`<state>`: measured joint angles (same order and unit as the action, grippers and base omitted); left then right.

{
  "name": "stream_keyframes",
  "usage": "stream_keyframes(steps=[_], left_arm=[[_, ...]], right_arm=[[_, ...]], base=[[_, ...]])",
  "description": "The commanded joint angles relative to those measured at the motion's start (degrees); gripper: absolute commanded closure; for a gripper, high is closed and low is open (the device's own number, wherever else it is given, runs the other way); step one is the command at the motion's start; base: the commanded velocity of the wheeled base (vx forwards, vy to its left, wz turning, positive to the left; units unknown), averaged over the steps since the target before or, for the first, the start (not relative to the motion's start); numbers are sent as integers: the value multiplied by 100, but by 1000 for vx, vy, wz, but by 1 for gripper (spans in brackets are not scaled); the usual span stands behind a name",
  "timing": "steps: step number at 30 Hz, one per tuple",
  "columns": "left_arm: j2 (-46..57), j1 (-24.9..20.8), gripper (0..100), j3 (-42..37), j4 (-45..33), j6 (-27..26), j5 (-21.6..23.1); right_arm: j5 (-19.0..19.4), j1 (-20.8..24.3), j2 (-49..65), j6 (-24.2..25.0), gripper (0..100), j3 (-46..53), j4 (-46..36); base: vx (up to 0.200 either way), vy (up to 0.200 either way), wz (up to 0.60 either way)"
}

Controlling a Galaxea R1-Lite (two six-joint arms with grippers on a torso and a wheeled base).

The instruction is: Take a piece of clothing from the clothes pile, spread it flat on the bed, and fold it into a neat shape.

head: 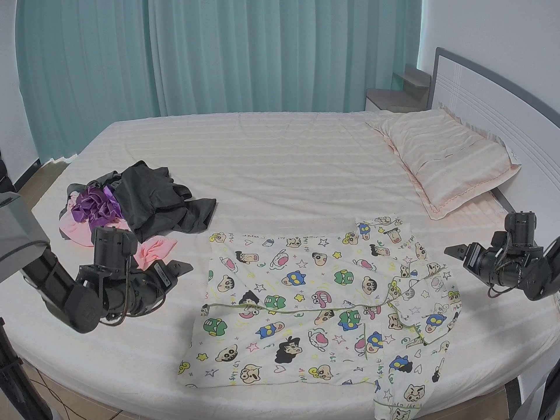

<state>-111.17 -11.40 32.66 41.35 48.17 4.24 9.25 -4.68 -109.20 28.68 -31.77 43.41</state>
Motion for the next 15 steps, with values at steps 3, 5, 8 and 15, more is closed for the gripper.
stream_keyframes(steps=[3,5,8,15], left_arm=[[816,-407,0,-1069,435,0,33],[816,-513,0,-1148,435,-9,6],[807,-653,0,-1236,453,-18,6],[499,-759,0,-814,462,132,42]], right_arm=[[182,46,892,-21,0,901,18],[209,46,892,-21,0,1006,18],[296,46,910,-21,0,1155,27],[516,134,848,-12,0,1164,27]], base=[[0,0,0],[0,0,0],[0,0,0],[0,0,0]])
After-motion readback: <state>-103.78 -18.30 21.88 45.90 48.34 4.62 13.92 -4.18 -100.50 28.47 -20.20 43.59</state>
